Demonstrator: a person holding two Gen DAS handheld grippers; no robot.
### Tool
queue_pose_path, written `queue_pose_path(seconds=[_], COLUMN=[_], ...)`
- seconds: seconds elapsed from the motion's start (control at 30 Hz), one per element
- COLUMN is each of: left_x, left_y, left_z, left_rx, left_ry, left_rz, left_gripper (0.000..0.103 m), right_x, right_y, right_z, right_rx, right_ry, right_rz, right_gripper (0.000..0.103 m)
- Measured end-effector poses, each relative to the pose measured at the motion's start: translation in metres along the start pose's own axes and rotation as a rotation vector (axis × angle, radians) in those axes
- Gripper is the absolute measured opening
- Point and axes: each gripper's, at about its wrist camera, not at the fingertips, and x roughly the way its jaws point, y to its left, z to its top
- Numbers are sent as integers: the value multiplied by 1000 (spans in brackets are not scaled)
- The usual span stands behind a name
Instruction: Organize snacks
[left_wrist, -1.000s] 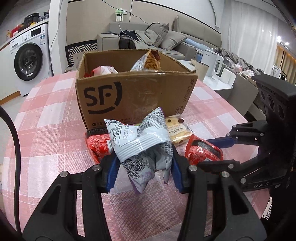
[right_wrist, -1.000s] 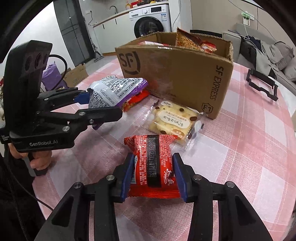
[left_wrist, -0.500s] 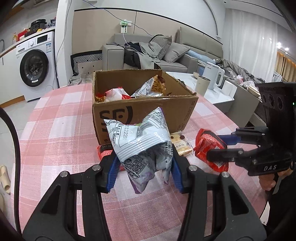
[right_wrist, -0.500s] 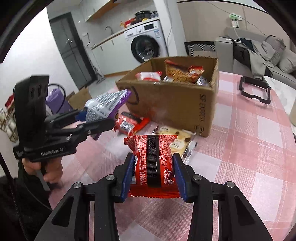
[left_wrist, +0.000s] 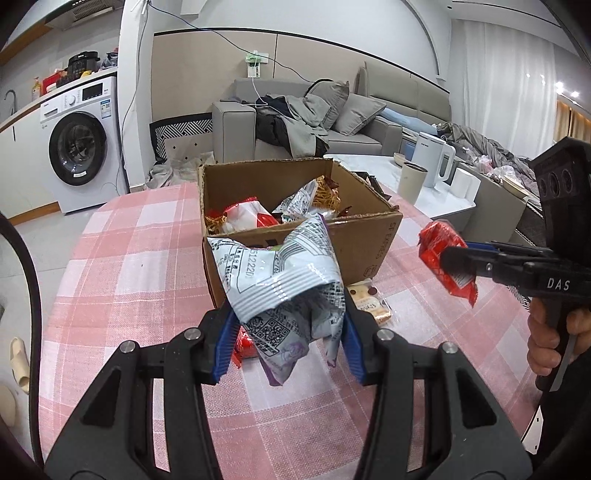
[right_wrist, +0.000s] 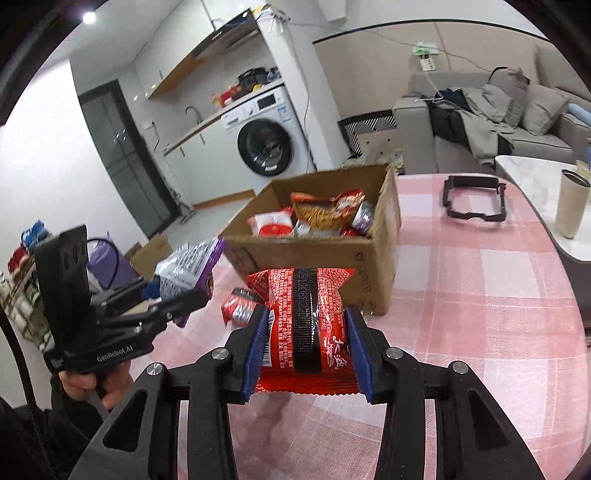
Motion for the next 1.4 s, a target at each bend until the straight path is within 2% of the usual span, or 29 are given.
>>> queue_pose_path(seconds=[0.27, 0.6, 1.4], left_x=[-3, -1, 18], left_y=[0, 5, 19], left_z=[21, 44, 91], left_rx=[5, -4, -10], left_ry=[-32, -52, -74], left_rz=[14, 27, 44], left_gripper=[46, 46, 46], right_x=[-15, -24, -9], right_y=[-9, -8, 10], right_z=[11, 23, 72], right_rx=[76, 82, 90], right_ry=[-72, -102, -167], right_rz=[-20, -37, -23], right_gripper=[42, 42, 42])
